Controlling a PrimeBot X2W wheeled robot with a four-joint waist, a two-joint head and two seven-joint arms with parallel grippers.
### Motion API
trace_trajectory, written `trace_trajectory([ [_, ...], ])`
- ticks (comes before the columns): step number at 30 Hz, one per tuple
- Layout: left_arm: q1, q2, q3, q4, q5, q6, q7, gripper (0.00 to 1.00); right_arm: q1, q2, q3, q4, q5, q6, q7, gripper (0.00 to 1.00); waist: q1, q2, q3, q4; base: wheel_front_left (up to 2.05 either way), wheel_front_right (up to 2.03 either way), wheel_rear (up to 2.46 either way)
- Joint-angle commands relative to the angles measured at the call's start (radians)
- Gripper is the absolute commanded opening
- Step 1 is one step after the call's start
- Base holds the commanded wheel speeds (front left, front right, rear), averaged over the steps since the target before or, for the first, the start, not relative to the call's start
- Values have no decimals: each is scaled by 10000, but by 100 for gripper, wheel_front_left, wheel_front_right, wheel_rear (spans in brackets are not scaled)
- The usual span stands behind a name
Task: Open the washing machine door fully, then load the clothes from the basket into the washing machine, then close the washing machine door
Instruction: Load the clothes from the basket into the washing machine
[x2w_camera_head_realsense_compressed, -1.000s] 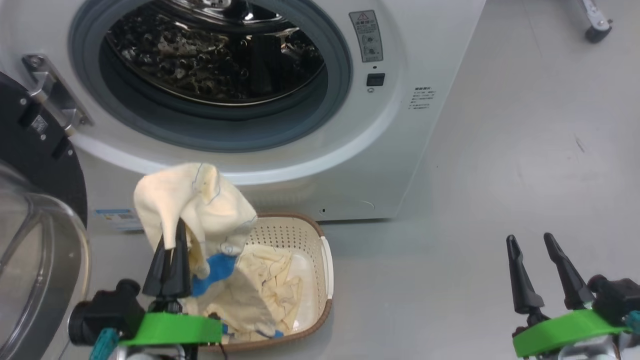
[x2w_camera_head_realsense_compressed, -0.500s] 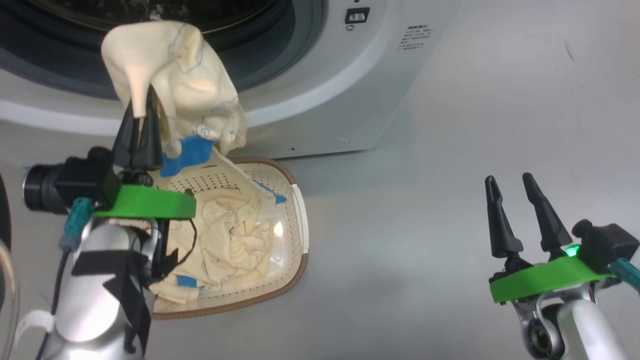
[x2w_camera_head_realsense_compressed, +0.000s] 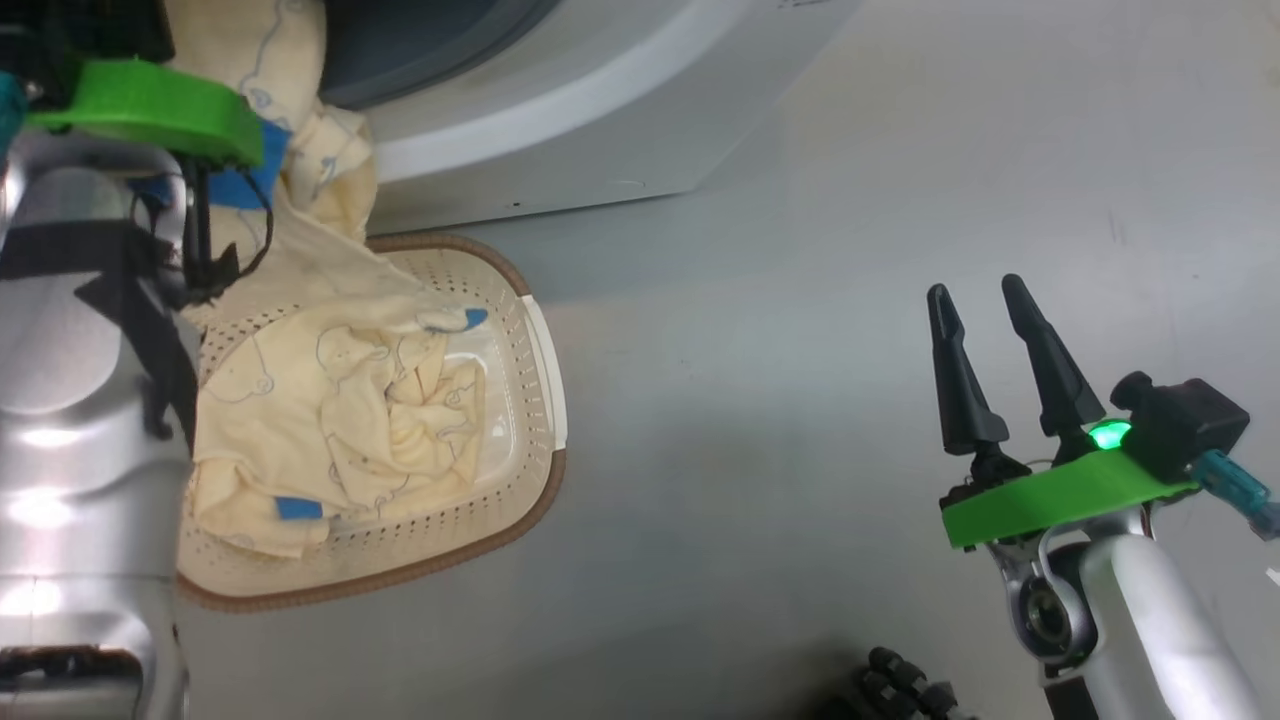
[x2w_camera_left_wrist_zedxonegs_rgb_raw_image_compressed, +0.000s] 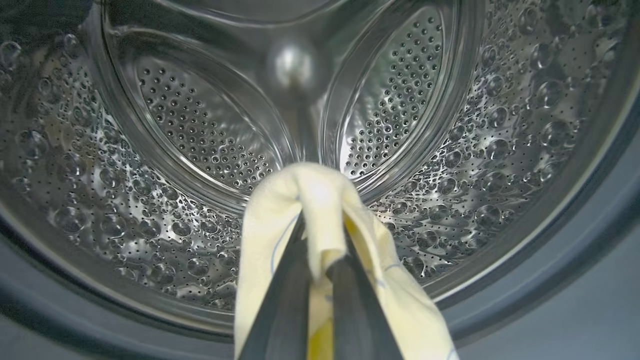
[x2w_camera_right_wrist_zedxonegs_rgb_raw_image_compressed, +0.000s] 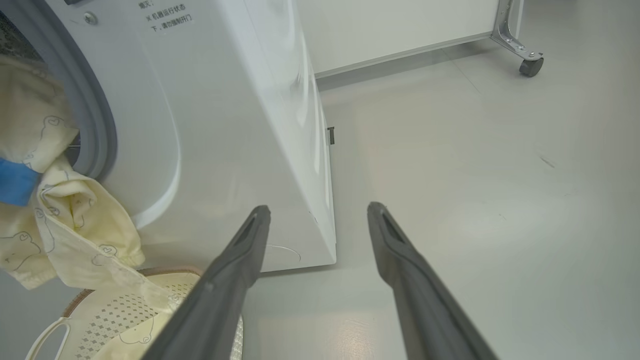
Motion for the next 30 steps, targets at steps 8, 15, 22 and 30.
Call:
trace_trajectory([
  [8,-2131,633,112,1295,318,335,-70,0,-314,-8,708,-98,307,-29,-95,100,-3,1,631,-439,0,0,0],
  [15,-3767,1064,-71,2228,573,440,-70,0,-409,-6,1013,-38,457,-29,-95,100,-3,1,1101,-828,0,0,0],
  [22,-4866,1558,-118,2900,689,559,-70,0,-456,-6,1219,20,466,-29,-95,100,-3,1,1515,-1195,0,0,0],
  [30,-5814,1765,-563,3046,1062,719,-70,0,-488,-5,1269,21,444,-29,-95,100,-3,1,1762,-1318,0,0,0],
])
